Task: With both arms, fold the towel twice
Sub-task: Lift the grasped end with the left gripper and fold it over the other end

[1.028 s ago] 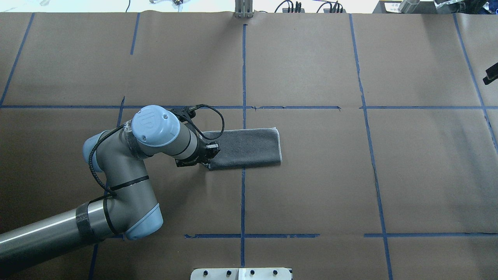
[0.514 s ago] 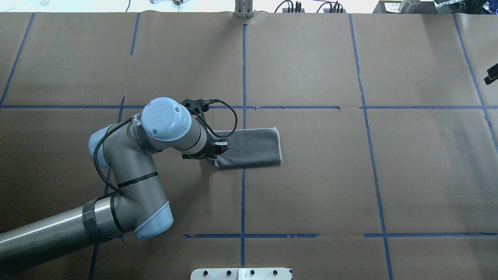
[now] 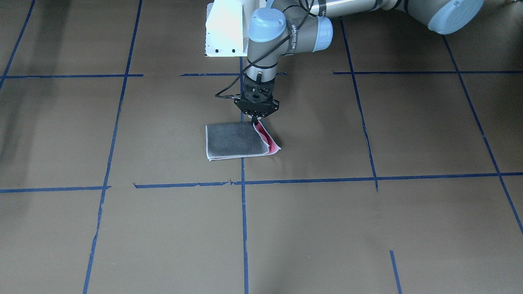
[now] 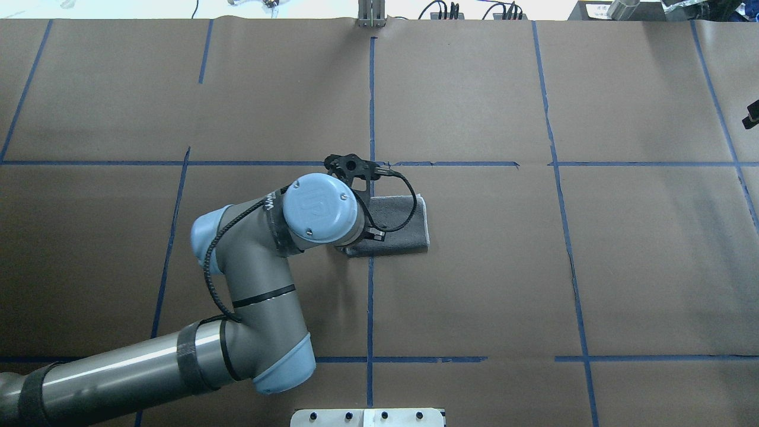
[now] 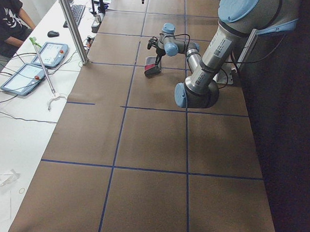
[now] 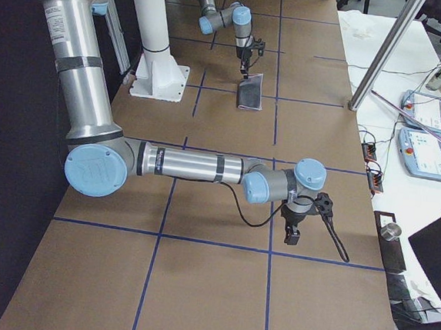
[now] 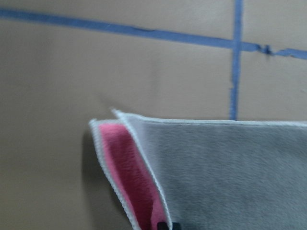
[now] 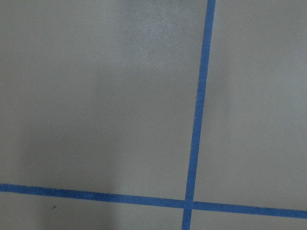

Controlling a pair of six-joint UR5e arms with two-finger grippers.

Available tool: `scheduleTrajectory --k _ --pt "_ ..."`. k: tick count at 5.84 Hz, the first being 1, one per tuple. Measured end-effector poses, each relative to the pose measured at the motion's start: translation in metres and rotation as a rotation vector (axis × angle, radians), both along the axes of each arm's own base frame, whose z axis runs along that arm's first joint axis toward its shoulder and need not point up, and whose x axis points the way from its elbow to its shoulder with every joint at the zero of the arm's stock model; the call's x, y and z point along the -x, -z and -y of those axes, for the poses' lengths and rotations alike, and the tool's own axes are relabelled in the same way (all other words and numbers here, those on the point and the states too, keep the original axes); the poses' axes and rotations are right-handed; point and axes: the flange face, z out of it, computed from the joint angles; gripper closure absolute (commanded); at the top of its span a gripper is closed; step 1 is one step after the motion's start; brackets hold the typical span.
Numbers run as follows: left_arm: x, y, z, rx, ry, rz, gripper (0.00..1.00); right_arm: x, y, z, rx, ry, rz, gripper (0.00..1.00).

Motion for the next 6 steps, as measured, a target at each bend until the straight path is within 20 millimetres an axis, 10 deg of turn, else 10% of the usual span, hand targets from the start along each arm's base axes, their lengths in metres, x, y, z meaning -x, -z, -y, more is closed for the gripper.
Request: scheduleTrajectory --k 3,6 --pt "-0.050 0.061 0.010 -0.176 -0.115 0.058 1.00 -0.001 -0.003 -0.003 0.007 0.001 0.007 0.00" --pt "-0.076 0.069 -0.002 -0.273 -0.187 0.107 1.00 -0.002 -0.005 -0.004 0.013 -0.001 0.009 0.00"
